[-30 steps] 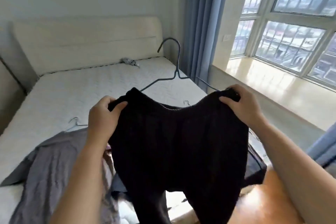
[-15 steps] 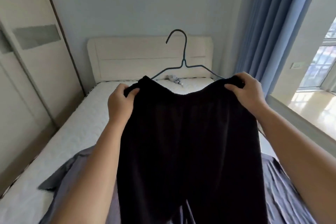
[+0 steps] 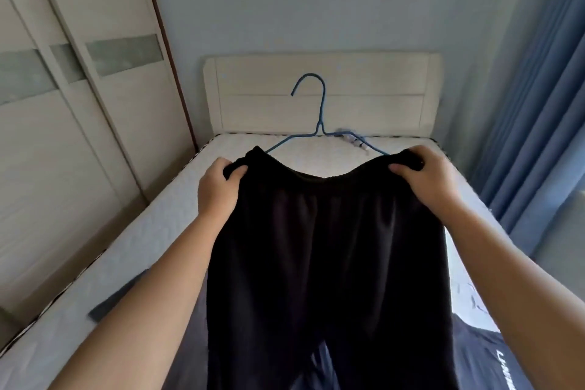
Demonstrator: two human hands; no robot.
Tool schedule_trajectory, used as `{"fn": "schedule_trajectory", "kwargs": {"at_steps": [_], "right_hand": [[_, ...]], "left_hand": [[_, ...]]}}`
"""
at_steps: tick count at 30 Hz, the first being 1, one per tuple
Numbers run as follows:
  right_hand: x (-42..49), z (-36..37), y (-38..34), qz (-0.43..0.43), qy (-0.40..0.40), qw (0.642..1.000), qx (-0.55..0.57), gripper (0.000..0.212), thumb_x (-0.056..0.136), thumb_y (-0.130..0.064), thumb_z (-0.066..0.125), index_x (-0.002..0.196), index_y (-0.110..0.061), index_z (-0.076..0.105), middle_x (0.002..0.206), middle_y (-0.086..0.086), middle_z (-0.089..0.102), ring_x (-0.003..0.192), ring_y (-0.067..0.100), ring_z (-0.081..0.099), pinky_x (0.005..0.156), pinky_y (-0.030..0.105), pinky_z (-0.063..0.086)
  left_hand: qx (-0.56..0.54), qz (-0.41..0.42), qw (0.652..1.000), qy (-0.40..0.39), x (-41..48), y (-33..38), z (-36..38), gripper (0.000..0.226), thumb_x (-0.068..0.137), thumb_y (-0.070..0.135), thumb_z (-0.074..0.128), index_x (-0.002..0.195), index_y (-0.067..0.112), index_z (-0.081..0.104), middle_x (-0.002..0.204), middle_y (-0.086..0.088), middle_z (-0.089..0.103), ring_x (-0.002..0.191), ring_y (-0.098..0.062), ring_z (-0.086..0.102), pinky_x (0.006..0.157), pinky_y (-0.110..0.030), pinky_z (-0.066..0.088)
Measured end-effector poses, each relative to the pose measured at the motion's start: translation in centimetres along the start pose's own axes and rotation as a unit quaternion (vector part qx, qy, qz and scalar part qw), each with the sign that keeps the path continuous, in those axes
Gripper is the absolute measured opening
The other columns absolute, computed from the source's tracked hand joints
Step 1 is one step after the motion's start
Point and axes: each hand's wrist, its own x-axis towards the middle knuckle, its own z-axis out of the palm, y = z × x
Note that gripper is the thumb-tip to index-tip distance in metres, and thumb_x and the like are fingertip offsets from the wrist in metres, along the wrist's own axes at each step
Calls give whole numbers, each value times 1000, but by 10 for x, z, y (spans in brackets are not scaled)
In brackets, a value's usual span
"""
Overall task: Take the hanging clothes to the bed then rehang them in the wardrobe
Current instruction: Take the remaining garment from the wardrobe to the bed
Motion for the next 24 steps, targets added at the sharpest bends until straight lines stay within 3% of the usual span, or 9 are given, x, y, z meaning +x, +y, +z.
{"fn": "schedule_trajectory", "kwargs": {"at_steps": [3, 7, 10, 13, 24], "right_hand": [[0, 52, 62, 53, -36, 998, -11, 33, 77, -22, 70, 107, -12, 60, 102, 7, 64, 93, 21, 55, 78, 24, 35], [-14, 112, 141, 129, -67, 989, -26, 31, 77, -21, 71, 106, -12, 61, 95, -1, 58, 89, 15, 50, 79, 25, 35], [-18, 150, 193, 166, -84, 982, -42, 29, 78, -20, 70, 104, -12, 61, 94, -3, 57, 89, 14, 49, 78, 26, 35], [-13, 183, 236, 196, -99, 974, -46, 29, 79, -18, 69, 106, -10, 60, 95, 1, 58, 87, 16, 50, 76, 26, 35], [57, 283, 360, 192, -132, 967, -101, 28, 86, -10, 58, 113, -4, 55, 114, 16, 62, 106, 31, 56, 82, 26, 34]], "left_hand": [[45, -41, 997, -51, -2, -65, 38, 25, 90, 33, 53, 94, 8, 55, 83, 0, 57, 81, -19, 53, 59, -26, 36], [73, -98, 987, -107, -15, -147, 94, 21, 90, 30, 53, 94, 9, 54, 86, -2, 57, 83, -21, 53, 69, -28, 35], [96, -138, 975, -144, -24, -198, 132, 20, 90, 32, 53, 88, 12, 51, 80, 0, 56, 79, -20, 52, 58, -27, 33], [115, -152, 968, -165, -25, -237, 166, 20, 90, 32, 53, 93, 12, 53, 87, 0, 58, 80, -17, 52, 60, -27, 34], [161, -160, 953, -203, 22, -340, 285, 20, 94, 23, 47, 97, 4, 53, 93, -9, 58, 89, -28, 55, 71, -32, 39]]}}
